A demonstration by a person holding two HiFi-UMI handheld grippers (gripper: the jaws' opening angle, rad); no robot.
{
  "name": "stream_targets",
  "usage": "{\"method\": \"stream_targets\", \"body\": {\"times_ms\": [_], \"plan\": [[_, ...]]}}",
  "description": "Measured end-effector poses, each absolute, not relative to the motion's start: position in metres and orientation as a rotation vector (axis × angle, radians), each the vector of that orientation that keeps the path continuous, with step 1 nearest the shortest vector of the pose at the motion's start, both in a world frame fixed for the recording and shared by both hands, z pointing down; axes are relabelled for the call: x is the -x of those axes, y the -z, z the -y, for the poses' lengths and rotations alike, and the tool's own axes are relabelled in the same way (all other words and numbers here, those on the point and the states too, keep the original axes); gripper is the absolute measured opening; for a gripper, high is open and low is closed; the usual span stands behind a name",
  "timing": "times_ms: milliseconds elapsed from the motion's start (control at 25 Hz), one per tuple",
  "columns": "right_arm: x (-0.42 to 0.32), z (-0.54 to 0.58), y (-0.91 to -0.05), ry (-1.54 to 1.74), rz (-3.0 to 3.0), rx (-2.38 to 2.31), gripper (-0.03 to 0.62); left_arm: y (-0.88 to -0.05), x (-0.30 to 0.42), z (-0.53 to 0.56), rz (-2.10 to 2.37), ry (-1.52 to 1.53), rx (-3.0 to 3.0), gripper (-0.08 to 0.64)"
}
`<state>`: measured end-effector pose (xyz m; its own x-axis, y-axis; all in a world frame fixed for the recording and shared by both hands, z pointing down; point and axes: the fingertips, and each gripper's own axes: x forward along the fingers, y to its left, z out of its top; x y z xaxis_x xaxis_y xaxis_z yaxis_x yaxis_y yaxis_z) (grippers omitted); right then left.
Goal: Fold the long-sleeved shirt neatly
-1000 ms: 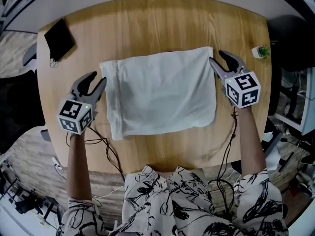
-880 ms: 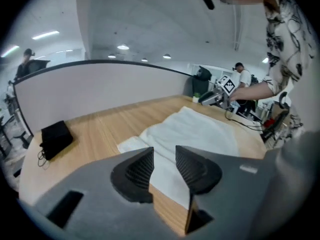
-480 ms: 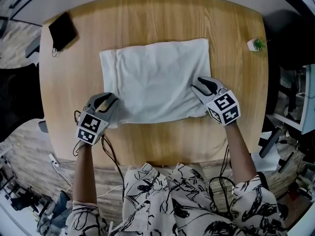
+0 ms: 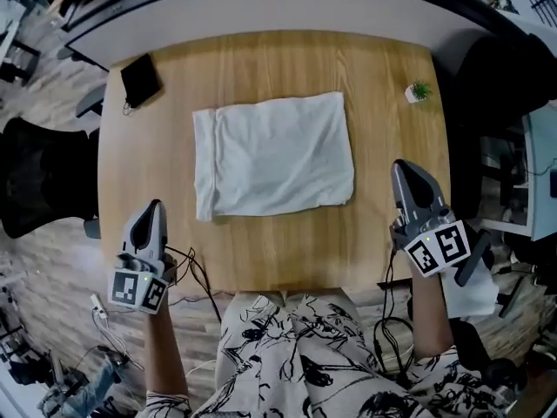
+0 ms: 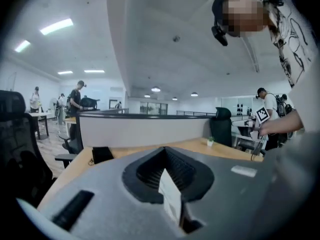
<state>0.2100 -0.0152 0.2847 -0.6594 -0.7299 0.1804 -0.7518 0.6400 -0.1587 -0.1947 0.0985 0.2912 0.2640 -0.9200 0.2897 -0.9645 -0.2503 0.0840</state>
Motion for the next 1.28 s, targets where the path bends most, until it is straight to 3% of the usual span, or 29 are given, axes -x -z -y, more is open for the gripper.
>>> {"method": "stream_targets", "body": {"times_ms": [440,800,1280], "plan": [[-0.234,-0.170,-0.168,-0.009,2.773,-1.630,0.006,-0.156,0.201,-0.248,1.961,0.027,-2.411,0.002],[-0.249,-0.305,-0.136,0.022,2.648,-1.774,0.006,-0.124,0.206,-0.362,2.029,0.038,-2.417,-0.003],[-0.295,-0.366,-0.111,0.115,2.599,-1.846,0.006,-0.105,0.173,-0.428,2.174,-0.015,-2.399,0.000]]}}
